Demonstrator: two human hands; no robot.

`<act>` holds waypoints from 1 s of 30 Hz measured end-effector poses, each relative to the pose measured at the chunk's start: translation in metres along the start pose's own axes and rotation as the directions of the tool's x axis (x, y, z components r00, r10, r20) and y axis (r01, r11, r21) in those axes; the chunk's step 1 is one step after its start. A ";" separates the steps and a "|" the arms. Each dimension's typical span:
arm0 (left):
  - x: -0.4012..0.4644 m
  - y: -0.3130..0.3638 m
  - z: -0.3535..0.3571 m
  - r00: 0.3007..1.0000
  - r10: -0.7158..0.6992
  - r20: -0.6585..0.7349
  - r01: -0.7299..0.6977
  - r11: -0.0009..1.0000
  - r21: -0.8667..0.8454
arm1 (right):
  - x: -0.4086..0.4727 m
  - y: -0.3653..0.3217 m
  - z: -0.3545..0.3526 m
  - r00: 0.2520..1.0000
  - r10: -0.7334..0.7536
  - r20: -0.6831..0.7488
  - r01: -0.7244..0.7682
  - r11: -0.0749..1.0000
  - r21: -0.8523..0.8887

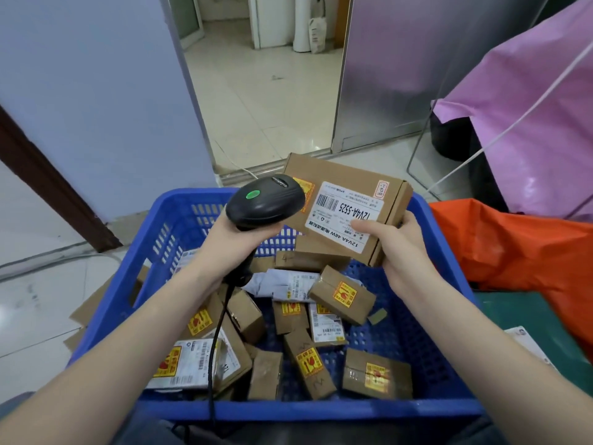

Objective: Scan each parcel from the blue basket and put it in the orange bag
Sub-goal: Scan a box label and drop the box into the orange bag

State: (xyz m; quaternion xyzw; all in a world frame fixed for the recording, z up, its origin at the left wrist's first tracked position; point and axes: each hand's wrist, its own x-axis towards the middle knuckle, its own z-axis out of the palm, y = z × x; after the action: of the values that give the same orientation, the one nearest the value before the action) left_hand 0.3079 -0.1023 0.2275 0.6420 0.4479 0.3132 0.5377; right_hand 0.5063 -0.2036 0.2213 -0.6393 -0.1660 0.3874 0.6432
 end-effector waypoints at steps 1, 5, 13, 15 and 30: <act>0.000 0.001 0.001 1.000 -0.002 0.007 0.002 1.000 0.008 | 0.001 0.000 0.002 1.000 -0.018 -0.009 0.018 1.000 -0.012; 0.003 0.002 0.003 1.000 -0.016 0.022 0.015 0.999 0.030 | 0.002 -0.003 0.013 0.995 -0.095 -0.009 0.095 0.994 -0.061; 0.010 -0.001 0.009 0.998 -0.053 0.029 0.050 0.996 0.077 | 0.005 -0.004 0.022 0.990 -0.144 0.003 0.143 0.985 -0.092; 0.011 -0.001 0.010 0.998 -0.053 0.025 0.050 0.994 0.095 | 0.005 -0.004 0.022 0.989 -0.145 0.002 0.144 0.984 -0.101; 0.001 0.008 0.014 0.998 -0.068 0.006 0.068 0.993 0.097 | 0.004 -0.006 0.021 0.989 -0.147 -0.008 0.145 0.985 -0.096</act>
State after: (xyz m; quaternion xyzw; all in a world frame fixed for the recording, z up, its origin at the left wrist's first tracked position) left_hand 0.3227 -0.1068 0.2322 0.6531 0.4816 0.2697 0.5184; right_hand 0.4961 -0.1853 0.2280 -0.6580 -0.2259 0.3263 0.6399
